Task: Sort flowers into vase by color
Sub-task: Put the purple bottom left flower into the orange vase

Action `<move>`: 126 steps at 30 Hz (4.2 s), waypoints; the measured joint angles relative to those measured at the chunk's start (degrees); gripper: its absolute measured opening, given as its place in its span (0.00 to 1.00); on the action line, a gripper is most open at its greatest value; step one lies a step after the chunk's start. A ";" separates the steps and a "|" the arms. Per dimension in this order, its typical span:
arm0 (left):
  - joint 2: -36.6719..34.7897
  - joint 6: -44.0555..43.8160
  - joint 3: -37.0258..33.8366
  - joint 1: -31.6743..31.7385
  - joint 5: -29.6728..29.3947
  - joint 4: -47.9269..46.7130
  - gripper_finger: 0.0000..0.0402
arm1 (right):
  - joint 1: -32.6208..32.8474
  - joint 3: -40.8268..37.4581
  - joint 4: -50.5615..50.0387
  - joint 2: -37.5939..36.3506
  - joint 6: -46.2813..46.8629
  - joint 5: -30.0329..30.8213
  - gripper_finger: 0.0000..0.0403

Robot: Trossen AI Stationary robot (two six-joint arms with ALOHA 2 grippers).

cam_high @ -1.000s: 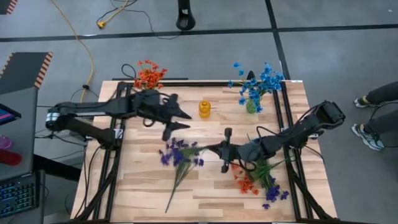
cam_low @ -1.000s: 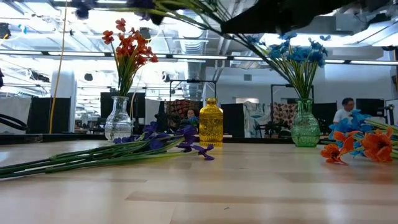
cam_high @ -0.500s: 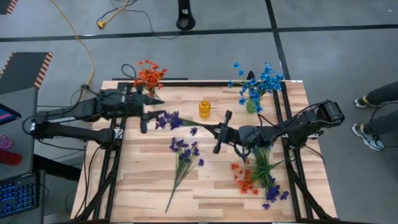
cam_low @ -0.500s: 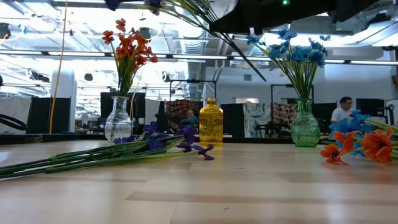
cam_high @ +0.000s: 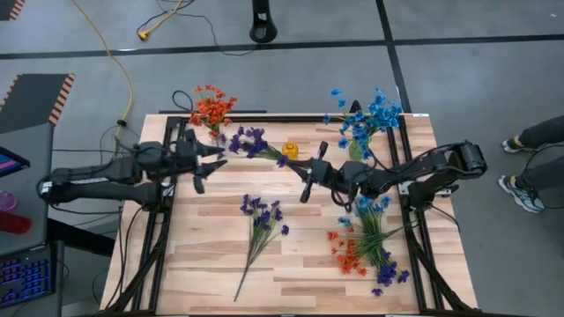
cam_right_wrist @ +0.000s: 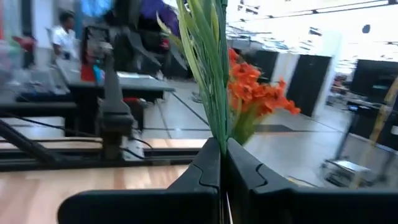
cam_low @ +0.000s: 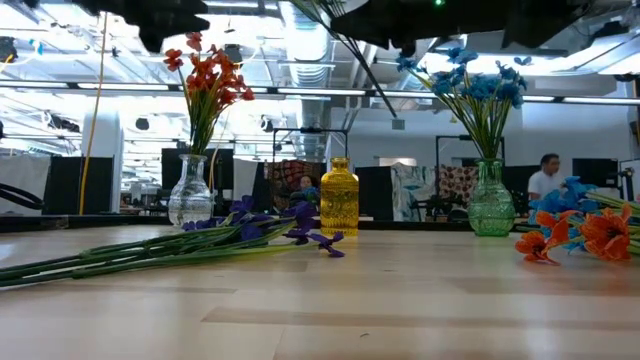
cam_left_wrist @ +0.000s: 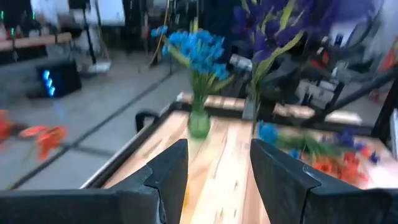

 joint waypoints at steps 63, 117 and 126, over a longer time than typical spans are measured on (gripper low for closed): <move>59.60 1.66 4.02 -2.74 -7.72 78.96 0.40 | -2.68 -0.04 0.53 0.13 -6.52 8.46 0.08; 59.57 0.87 13.73 -3.37 -8.60 64.05 0.09 | -2.16 0.00 -1.11 0.13 -5.84 4.00 0.10; 59.55 0.86 13.73 -3.26 -8.79 64.02 0.02 | -2.16 0.00 -1.09 0.11 -5.77 4.04 0.21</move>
